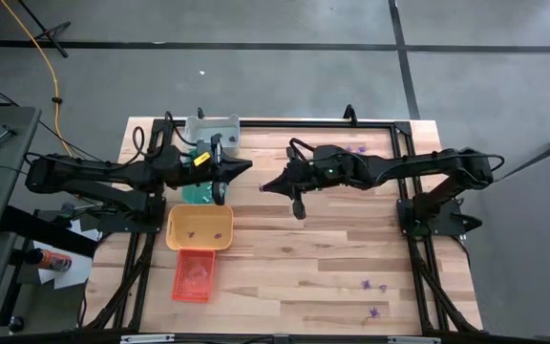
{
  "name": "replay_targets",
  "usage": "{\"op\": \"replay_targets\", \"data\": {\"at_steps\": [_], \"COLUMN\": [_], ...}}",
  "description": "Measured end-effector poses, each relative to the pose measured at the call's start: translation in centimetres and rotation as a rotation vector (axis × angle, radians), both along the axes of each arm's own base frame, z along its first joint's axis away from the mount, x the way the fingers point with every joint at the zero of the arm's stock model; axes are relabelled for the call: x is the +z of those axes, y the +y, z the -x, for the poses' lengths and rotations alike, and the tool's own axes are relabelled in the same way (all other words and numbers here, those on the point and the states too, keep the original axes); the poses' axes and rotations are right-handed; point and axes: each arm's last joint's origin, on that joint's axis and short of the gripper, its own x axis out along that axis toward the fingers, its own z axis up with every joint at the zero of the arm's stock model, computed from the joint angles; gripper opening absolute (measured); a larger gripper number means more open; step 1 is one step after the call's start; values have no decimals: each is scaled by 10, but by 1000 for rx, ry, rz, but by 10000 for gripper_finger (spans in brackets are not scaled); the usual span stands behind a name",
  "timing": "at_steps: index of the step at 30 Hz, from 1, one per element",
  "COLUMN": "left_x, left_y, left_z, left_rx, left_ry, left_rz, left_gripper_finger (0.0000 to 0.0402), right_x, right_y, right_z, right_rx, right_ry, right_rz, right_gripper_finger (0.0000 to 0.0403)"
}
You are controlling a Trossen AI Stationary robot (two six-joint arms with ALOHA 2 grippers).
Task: Sort Halloween decoration
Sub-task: Put the purple witch hat toy in the yellow bin
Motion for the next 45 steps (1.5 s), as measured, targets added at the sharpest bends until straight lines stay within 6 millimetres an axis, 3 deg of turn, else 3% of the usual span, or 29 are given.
{"op": "replay_targets", "data": {"at_steps": [6, 10, 14, 17, 23, 27, 38, 45], "left_x": [0, 1, 0, 0, 0, 0, 0, 0], "left_y": [4, 7, 9, 11, 14, 14, 14, 14], "left_z": [0, 1, 1, 1, 1, 1, 1, 1], "left_rx": [64, 27, 20, 27, 40, 40, 42, 46], "left_ry": [1, -1, 0, 2, 3, 2, 3, 9], "left_rz": [-21, -27, -29, -30, -30, -30, -37, -73], "left_gripper_finger": [0, 0, 0, 0, 0, 0, 0, 0], "right_x": [-34, -81, -133, -156, -166, -166, -164, -165], "right_y": [-4, 5, 16, 23, 31, 32, 24, 23], "right_z": [-17, -48, -81, -106, -155, -172, -176, -175], "right_rx": [58, 69, 77, 45, 34, 33, -11, -61], "right_ry": [122, 156, 70, 6, -6, 54, 197, 236], "right_rz": [-35, -78, -154, -225, -267, -267, -302, -434], "right_gripper_finger": [0, 0, 0, 0, 0, 0, 10, 112]}}
